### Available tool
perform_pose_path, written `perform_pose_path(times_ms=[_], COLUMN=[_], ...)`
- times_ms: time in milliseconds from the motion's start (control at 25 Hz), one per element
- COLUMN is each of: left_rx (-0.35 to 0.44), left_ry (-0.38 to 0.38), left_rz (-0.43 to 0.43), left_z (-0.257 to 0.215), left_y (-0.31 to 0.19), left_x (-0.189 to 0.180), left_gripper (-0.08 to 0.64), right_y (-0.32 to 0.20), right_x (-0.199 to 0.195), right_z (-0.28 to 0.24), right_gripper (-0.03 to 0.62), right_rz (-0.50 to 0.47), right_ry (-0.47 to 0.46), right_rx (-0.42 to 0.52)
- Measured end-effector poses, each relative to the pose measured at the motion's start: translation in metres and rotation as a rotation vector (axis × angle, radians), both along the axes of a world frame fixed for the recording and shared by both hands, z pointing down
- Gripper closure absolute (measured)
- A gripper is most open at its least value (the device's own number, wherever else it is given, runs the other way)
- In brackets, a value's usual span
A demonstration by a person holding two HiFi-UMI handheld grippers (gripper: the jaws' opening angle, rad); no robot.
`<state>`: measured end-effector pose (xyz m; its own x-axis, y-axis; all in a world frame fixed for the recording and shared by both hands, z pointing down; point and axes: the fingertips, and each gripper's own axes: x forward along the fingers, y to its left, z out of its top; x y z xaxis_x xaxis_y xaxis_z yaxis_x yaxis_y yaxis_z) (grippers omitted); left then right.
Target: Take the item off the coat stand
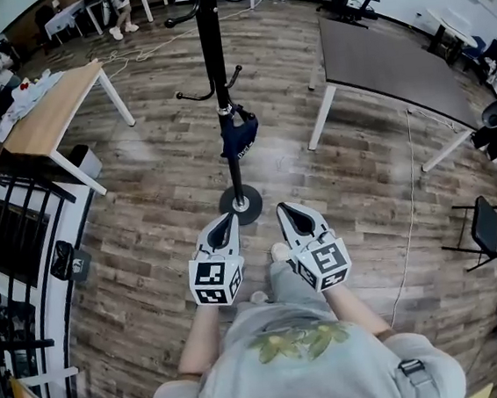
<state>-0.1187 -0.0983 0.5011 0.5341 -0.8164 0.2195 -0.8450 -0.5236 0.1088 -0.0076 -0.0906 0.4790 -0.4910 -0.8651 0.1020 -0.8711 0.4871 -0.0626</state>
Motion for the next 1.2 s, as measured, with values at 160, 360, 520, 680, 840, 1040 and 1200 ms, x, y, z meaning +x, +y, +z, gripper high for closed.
perform_pose_path(times_ms=[160, 360, 520, 680, 840, 1040, 1200], left_rx=[0.015, 0.045, 0.053, 0.037, -0.001, -0.034, -0.035], left_ry=[-0.026, -0.066, -0.084, -0.126, -0.122, -0.087, -0.142], left_rz=[-0.002, -0.002, -0.020, -0.022, -0.048, -0.085, -0.101], left_z=[-0.004, -0.016, -0.017, -0.002, 0.018, 0.041, 0.056], left_y=[-0.035, -0.085, -0.117, -0.144, -0.165, -0.189, -0.203], left_x=[0.015, 0.022, 0.031, 0.041, 0.044, 0.040, 0.040], left_gripper=[0.543, 0.541, 0.529, 0.449, 0.399, 0.356, 0.354], right_y=[-0.036, -0.091, -0.125, -0.154, -0.176, -0.200, -0.225], right_x=[0.015, 0.019, 0.017, 0.016, 0.014, 0.016, 0.017], right_z=[-0.002, -0.006, 0.003, 0.018, 0.041, 0.065, 0.079], right_gripper=[0.586, 0.584, 0.580, 0.512, 0.492, 0.488, 0.462], right_rz=[0.004, -0.012, -0.076, -0.130, -0.187, -0.237, -0.263], right_ry=[-0.001, 0.019, 0.035, 0.055, 0.091, 0.133, 0.196], right_rx=[0.016, 0.020, -0.021, -0.064, -0.111, -0.160, -0.168])
